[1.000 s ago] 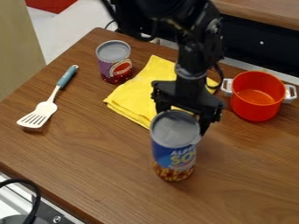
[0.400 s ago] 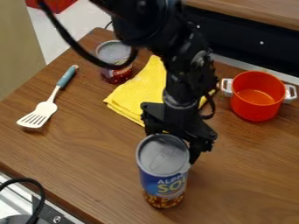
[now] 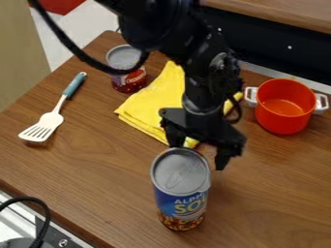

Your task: Move the can to the bottom side of the table

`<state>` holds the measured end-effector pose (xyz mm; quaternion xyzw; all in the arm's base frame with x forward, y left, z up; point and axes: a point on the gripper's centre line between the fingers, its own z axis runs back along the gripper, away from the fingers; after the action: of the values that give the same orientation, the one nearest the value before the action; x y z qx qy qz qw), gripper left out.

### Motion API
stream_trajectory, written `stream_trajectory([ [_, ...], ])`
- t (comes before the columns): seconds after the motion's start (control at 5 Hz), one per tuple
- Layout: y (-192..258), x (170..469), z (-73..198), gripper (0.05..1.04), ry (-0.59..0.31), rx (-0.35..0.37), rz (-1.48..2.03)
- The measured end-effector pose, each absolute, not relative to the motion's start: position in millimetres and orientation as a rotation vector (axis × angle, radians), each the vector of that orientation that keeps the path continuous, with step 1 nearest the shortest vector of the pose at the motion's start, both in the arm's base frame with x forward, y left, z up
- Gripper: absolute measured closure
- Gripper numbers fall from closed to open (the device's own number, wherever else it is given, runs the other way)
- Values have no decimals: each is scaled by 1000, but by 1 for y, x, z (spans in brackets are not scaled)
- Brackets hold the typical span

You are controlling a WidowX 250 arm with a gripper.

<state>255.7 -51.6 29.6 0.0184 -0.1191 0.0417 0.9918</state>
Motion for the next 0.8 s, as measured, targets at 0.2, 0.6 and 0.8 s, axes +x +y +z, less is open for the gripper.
stream_trajectory([
  [0.2, -53, 266, 36, 84, -255, -7, 174],
  [0.6, -50, 301, 27, 84, -283, 65, 324],
  [0.8, -37, 312, 31, 85, -295, 36, 368],
])
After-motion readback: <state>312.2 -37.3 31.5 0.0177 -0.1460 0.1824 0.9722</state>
